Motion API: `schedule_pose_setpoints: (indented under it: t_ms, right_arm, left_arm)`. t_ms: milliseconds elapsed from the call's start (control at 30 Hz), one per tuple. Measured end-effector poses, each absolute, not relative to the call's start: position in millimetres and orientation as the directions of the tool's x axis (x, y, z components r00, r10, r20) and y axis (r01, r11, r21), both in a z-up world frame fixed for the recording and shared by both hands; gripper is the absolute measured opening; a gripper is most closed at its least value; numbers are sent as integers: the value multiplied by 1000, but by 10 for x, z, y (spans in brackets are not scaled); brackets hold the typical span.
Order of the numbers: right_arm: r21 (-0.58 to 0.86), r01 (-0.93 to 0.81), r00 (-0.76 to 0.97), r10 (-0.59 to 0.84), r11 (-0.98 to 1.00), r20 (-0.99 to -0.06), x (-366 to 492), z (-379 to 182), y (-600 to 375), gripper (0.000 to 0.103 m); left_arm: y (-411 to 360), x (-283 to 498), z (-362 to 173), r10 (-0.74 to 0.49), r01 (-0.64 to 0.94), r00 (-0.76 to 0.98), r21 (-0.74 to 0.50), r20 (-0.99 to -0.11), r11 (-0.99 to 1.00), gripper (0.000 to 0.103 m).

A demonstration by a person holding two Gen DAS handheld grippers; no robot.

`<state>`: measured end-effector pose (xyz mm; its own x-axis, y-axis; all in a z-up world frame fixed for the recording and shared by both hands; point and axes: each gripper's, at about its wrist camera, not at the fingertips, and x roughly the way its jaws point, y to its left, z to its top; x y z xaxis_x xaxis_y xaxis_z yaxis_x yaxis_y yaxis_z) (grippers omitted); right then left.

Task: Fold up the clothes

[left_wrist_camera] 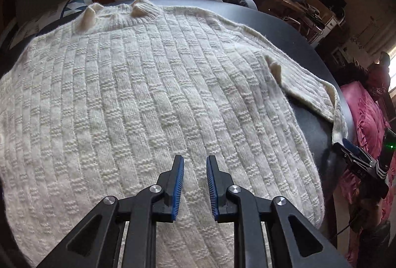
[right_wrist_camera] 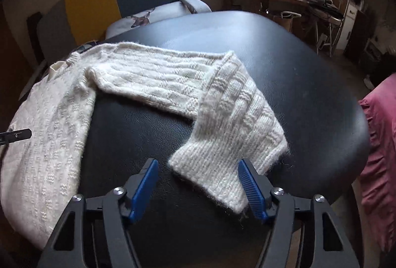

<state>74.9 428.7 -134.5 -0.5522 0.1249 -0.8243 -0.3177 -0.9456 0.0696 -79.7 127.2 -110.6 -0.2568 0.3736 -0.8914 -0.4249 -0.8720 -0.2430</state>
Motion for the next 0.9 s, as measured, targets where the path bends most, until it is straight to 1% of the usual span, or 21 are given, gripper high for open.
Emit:
schedule_pose_setpoints:
  t_ms: [100, 167, 200, 233, 267, 300, 367, 400, 567, 633, 700, 767, 900]
  right_arm:
    - [-15, -278, -545, 171, -961, -821, 731, -1394, 4212, 69]
    - [-26, -274, -543, 177, -961, -821, 730, -1387, 4202, 65]
    - [-22, -284, -544, 180, -959, -820, 740, -1367, 4227, 47]
    - [-6, -305, -543, 179, -952, -820, 752, -1329, 4283, 15]
    - [37, -331, -545, 159, -943, -823, 771, -1279, 4373, 8]
    - [89, -351, -560, 132, -932, -818, 806, -1224, 4465, 8]
    - [121, -390, -579, 141, -913, -803, 864, -1101, 4630, 8]
    - [158, -411, -596, 133, -898, -792, 896, -1043, 4732, 8]
    - [393, -485, -690, 65, -781, -721, 1071, -821, 5237, 8]
    - [416, -512, -693, 76, -752, -717, 1088, -814, 5400, 8]
    - [427, -553, -676, 86, -715, -732, 1070, -866, 5551, 8]
    - [410, -605, -642, 114, -682, -758, 1069, -978, 5713, 8]
    - [463, -672, -642, 144, -578, -753, 1306, -1090, 5975, 16]
  left_arm:
    - [1256, -782, -1166, 375, -417, -242, -253, -895, -873, 18]
    - [1245, -772, -1205, 376, -412, -232, -260, -897, -873, 18]
    - [1233, -774, -1210, 380, -412, -229, -264, -896, -872, 18]
    - [1218, -783, -1214, 386, -412, -227, -272, -894, -870, 18]
    - [1202, -792, -1219, 393, -410, -224, -279, -892, -868, 18]
    - [1186, -816, -1230, 399, -410, -222, -286, -890, -866, 18]
    - [1159, -838, -1240, 412, -408, -217, -302, -885, -862, 18]
    - [1146, -844, -1243, 418, -405, -216, -309, -882, -860, 18]
    - [1122, -856, -1261, 440, -400, -209, -334, -873, -854, 18]
    - [1118, -860, -1262, 444, -401, -209, -337, -872, -851, 18]
    - [1113, -863, -1262, 447, -405, -207, -340, -870, -849, 18]
    - [1110, -865, -1260, 450, -411, -205, -341, -869, -845, 18]
    - [1099, -892, -1246, 457, -405, -188, -355, -869, -843, 18]
